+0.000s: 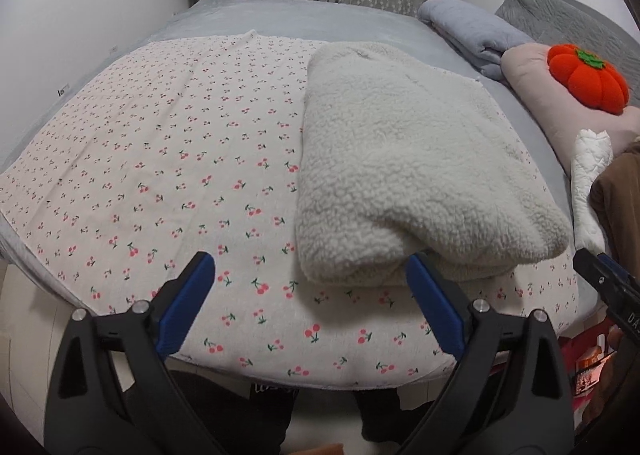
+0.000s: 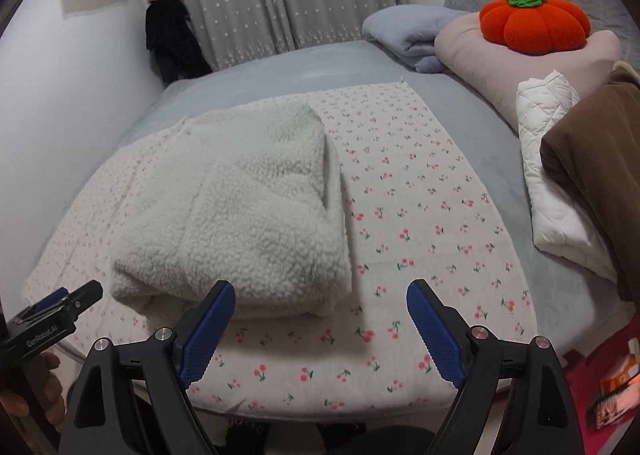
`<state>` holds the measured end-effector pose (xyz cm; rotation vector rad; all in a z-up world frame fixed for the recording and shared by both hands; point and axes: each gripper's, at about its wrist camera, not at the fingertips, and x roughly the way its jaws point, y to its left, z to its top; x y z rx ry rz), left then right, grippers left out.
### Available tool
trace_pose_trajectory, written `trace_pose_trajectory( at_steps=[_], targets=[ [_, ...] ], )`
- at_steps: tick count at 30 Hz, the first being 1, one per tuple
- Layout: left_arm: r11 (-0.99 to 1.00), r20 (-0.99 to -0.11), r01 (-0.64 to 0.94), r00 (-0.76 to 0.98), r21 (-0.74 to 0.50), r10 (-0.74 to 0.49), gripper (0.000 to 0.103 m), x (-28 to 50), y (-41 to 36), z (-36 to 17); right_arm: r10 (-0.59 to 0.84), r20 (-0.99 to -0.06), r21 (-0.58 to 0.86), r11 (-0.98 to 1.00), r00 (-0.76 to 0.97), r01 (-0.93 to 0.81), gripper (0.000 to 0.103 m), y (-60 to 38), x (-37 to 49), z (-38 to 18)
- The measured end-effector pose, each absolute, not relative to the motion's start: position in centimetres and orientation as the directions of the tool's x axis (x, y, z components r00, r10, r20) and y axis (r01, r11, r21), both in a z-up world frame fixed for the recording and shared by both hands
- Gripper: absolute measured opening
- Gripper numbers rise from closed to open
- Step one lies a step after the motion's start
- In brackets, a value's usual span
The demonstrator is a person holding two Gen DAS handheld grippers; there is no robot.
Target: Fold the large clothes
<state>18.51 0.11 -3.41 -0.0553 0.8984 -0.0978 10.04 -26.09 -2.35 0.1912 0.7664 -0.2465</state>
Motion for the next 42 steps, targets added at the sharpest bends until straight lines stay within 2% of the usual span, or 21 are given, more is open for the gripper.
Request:
trace_pose_trajectory(
  at_steps=[4, 6, 11, 42],
  targets=[
    [0.995, -0.782, 0.066, 0.617, -0.068, -0.094, 0.097, 17.8, -0.7, -3.5, -0.177, -0.719, 0.024, 0.960, 0.673, 0.279, 0.090, -24.3, 10.0, -2.8],
    [0.996, -0.781, 0.068, 0.617, -0.065, -0.093, 0.097, 17.5, -1.0, -3.4, -0.186, -0.731, -0.004, 0.963, 0.657, 0.268, 0.096, -23.3, 10.1, -3.0],
    [0.996, -0.783, 0.074, 0.617, -0.045, -0.081, 0.101, 17.0, -1.6, -3.1, -0.212, -0.736, -0.063, 0.967, 0.643, 0.247, 0.097, -21.7, 10.2, -3.3],
    [0.993, -0.797, 0.117, 0.597, -0.031, -0.096, 0.101, 16.0, -3.3, -3.2, -0.201, -0.749, -0.043, 0.966, 0.631, 0.256, 0.097, -21.3, 9.7, -3.4]
  ],
)
